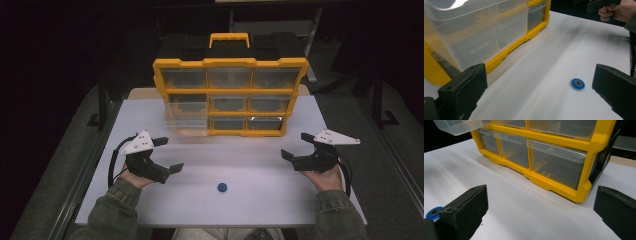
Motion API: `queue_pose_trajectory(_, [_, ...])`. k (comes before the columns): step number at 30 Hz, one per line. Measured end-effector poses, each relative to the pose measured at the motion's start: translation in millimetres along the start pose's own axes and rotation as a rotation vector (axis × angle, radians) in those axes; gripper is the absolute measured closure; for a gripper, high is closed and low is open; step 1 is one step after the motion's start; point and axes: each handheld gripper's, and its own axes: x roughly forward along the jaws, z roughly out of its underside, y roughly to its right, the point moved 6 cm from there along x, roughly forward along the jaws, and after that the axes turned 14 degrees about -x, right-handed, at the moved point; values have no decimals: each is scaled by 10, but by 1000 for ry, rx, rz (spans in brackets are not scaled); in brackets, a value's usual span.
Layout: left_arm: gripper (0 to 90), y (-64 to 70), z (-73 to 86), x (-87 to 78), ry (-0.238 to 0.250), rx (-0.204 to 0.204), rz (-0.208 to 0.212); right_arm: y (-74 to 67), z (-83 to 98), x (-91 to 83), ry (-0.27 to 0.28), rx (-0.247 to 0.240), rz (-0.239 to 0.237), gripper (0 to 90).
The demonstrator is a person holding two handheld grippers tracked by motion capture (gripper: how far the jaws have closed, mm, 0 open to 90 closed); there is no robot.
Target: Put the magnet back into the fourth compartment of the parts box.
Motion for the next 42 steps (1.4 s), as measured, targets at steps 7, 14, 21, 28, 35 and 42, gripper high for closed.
queue_pose_trajectory(7, [0,74,-20,86,-21,21,19,-4,-4,-6,2,3,-3,0])
queue_pose_trajectory(14, [0,128,-8,190,-50,40,31,-10,-3,-5,2,1,-8,0])
queue_pose_trajectory(21, [0,192,-9,285,-55,63,41,-7,-6,-6,5,4,-4,0])
queue_pose_trajectory(28, [0,236,26,368,-82,76,56,-12,-5,-18,5,2,-4,0])
queue_pose_trajectory(35, [0,275,84,511,-113,80,78,-11,3,-28,4,1,-5,0])
queue_pose_trajectory(42, [0,338,81,600,-125,88,99,-18,6,-25,1,-3,-9,0])
